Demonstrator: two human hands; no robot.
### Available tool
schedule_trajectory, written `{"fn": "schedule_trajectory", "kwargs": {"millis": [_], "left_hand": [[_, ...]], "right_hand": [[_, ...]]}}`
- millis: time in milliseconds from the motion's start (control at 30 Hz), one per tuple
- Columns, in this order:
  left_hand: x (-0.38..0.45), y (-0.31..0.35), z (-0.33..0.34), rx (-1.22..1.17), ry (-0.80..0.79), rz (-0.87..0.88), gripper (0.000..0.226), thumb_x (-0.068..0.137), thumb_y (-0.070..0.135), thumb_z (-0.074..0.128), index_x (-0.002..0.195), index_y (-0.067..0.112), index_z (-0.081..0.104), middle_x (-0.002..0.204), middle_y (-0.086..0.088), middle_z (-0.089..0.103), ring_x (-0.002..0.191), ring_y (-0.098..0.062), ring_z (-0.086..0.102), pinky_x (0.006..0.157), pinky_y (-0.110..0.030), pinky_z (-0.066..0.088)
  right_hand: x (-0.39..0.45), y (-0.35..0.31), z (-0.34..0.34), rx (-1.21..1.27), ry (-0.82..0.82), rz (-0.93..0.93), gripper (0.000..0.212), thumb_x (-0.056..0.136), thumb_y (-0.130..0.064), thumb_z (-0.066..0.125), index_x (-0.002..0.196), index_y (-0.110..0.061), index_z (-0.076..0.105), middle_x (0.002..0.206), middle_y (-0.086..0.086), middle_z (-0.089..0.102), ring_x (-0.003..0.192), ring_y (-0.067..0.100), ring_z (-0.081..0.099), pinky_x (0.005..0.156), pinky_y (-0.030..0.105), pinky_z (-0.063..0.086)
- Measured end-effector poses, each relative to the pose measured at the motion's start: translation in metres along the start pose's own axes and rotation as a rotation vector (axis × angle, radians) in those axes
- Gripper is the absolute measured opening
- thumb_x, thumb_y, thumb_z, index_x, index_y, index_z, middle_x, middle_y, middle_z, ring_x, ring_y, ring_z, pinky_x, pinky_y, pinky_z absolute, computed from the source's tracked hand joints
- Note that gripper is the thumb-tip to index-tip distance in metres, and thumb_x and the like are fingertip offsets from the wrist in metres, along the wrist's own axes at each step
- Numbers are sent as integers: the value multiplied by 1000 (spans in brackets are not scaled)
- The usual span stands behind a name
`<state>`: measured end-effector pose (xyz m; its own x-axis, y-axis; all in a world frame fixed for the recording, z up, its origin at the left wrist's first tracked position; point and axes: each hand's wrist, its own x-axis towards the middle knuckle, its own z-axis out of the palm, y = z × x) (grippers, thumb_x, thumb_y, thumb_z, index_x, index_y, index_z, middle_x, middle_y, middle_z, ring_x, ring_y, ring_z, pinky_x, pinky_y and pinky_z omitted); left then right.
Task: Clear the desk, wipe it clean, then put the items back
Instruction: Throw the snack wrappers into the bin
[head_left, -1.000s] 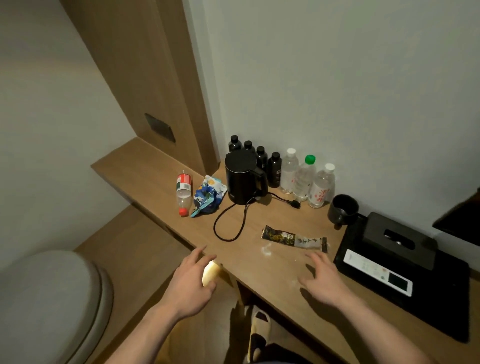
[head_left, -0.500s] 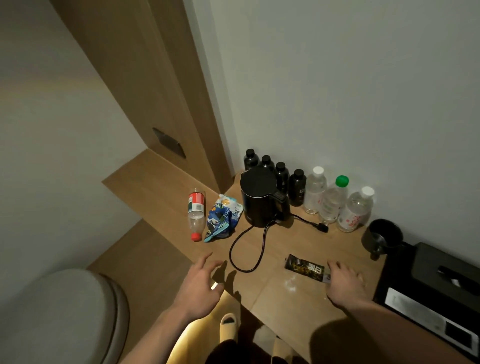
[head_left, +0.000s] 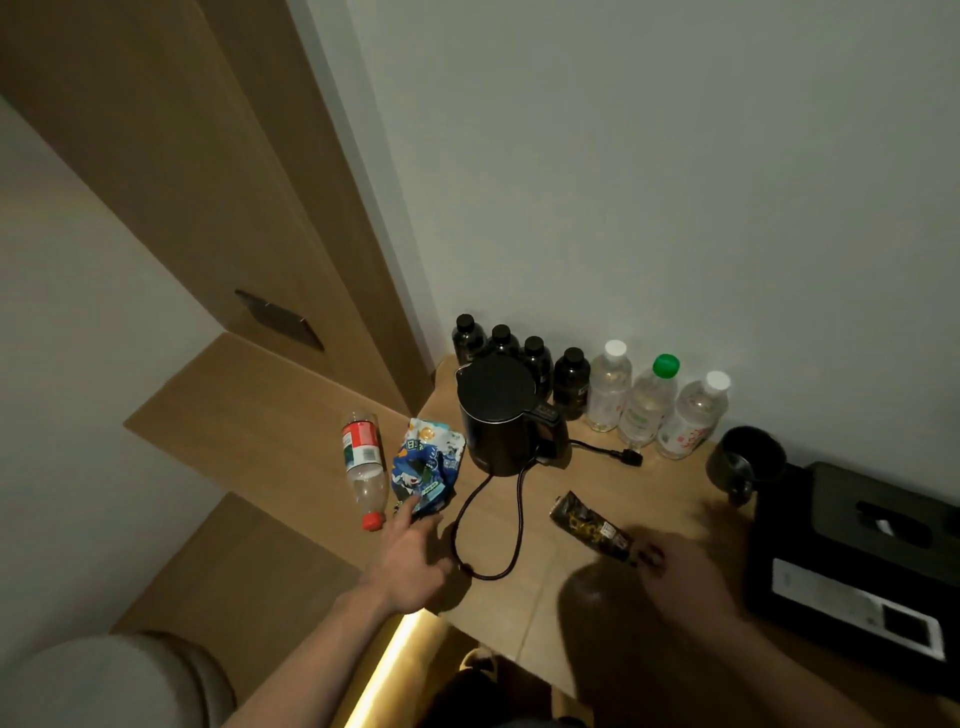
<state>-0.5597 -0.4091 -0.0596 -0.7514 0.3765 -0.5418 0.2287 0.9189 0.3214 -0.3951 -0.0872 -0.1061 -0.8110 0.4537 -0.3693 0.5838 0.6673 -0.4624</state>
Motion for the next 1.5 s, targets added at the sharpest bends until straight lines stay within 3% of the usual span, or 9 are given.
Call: {"fn": "schedule_trajectory", "kwargs": {"millis": [233,400,533,667,767,1033,1167,1367,1500], "left_hand": [[41,-11,-4,182,-101,68,83,91,52,63,162,35,24,167,-1,-29,157,-33,-12,126,-50,7],[58,-26,-3,196,-95,143,85,90,44,64,162,41,19,167,-10,-27,156,-39,-12,125,-54,8],[56,-43,5,158,-3,262,89,84,49,61,160,49,14,170,-11,-15,156,-41,-3,125,-51,14],[66,-57,0,184,-96,255,82,88,48,61,160,44,22,170,-6,-21,156,-41,-3,126,-50,16],[68,-60,0,208,-129,244,78,89,46,62,158,29,31,169,-5,-22,157,-39,0,124,-51,22],[37,-72,-5,115,40,368,91,86,46,66,160,14,23,171,-3,-12,156,-28,8,119,-40,35],[9,-81,-7,42,26,432,99,84,46,62,164,17,13,170,6,-19,156,-24,1,123,-41,29],[-40,-96,-3,45,92,553,94,85,38,65,164,19,17,169,12,-14,158,-18,0,124,-33,15],[-63,-91,-1,97,76,606,95,91,39,63,165,21,6,167,11,-23,157,-16,-6,122,-27,4]], "right_hand": [[-27,-52,10,37,-45,135,20,95,-23,66,88,-41,60,93,-15,62,80,1,58,64,19,46],[-45,-84,23,147,27,261,6,95,-32,69,101,-33,66,89,-13,66,75,3,62,59,20,45],[-61,-94,38,191,76,334,16,96,-34,66,111,-32,67,97,-10,69,80,6,64,59,21,44],[-75,-96,56,246,57,328,6,97,-32,66,95,-37,68,93,-10,74,79,3,67,70,25,59],[-88,-103,60,282,96,378,12,98,-35,63,91,-33,72,80,-9,73,72,7,67,60,25,55],[-113,-111,67,285,168,411,30,93,-34,73,123,-28,69,110,-11,73,75,2,67,73,26,58],[-127,-120,65,335,222,403,22,93,-30,73,115,-30,72,100,-15,72,83,6,68,80,32,60],[-149,-127,62,426,270,389,16,95,-21,72,104,-32,69,90,-22,66,85,-2,63,65,18,43],[-168,-117,56,456,271,378,13,95,-26,71,106,-34,70,93,-20,67,86,1,64,70,21,52]]}}
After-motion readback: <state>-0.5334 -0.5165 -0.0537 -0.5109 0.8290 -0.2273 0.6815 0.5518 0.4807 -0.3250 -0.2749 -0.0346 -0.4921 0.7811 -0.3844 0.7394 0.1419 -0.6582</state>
